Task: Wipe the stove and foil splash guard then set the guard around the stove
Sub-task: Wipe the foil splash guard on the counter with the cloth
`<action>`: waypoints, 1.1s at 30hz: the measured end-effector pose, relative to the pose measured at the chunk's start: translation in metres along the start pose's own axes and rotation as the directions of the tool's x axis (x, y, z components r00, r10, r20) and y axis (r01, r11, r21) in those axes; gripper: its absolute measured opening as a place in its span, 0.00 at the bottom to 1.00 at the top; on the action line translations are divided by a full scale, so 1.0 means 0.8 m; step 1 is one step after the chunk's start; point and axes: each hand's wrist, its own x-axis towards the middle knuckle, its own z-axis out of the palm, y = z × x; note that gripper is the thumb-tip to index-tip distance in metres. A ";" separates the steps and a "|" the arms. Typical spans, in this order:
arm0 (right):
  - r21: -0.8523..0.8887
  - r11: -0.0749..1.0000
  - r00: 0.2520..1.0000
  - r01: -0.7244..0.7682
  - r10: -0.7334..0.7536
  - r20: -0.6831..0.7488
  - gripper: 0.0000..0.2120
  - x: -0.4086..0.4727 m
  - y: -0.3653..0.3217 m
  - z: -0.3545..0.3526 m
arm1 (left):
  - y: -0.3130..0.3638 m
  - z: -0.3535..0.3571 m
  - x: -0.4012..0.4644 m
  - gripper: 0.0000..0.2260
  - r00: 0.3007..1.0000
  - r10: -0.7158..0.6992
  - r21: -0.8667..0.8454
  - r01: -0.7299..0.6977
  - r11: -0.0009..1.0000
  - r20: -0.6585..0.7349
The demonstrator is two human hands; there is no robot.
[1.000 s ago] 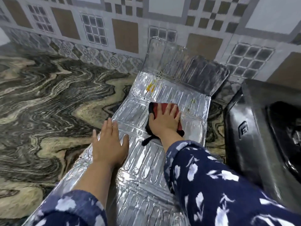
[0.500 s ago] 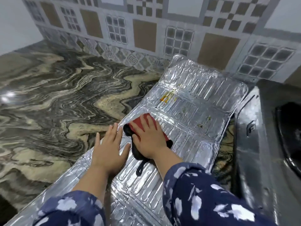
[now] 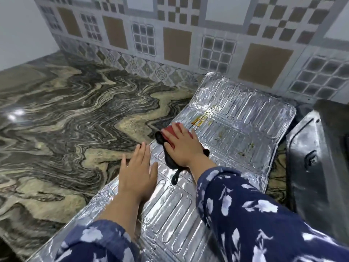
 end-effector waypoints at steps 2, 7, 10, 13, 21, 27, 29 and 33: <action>-0.004 0.996 0.996 -0.085 0.085 0.001 0.26 0.019 0.020 -0.007 | -0.001 0.002 0.001 0.29 1.000 0.002 0.013 -0.002 1.000 -0.004; -0.046 0.961 0.962 -0.272 0.273 0.010 0.27 0.011 0.039 -0.007 | -0.003 -0.002 -0.005 0.28 1.000 0.008 0.025 -0.008 1.000 0.013; -0.011 0.970 0.970 -0.243 0.243 0.025 0.27 -0.007 0.015 -0.004 | -0.021 -0.005 -0.023 0.28 0.999 0.019 0.055 -0.020 0.998 0.027; 0.020 0.979 0.979 -0.202 0.202 0.032 0.27 -0.016 -0.029 0.002 | -0.058 -0.011 -0.050 0.30 0.999 -0.009 0.113 0.005 0.994 0.035; 0.023 0.987 0.984 -0.158 0.156 0.091 0.27 -0.031 -0.092 0.010 | -0.067 -0.038 -0.046 0.26 0.997 0.012 0.115 -0.021 0.993 0.082; 0.019 0.989 0.989 -0.144 0.143 0.049 0.27 -0.026 -0.091 0.019 | -0.034 -0.023 0.012 0.25 0.992 0.110 0.075 -0.114 0.991 0.060; 0.007 0.993 0.993 -0.116 0.116 0.021 0.27 -0.016 -0.084 0.020 | -0.034 -0.013 0.017 0.25 0.994 0.106 0.039 -0.107 0.993 0.027; -0.025 0.993 0.994 -0.112 0.112 0.010 0.27 0.017 -0.053 0.006 | -0.042 0.005 0.018 0.29 0.994 0.103 0.022 -0.103 0.994 -0.037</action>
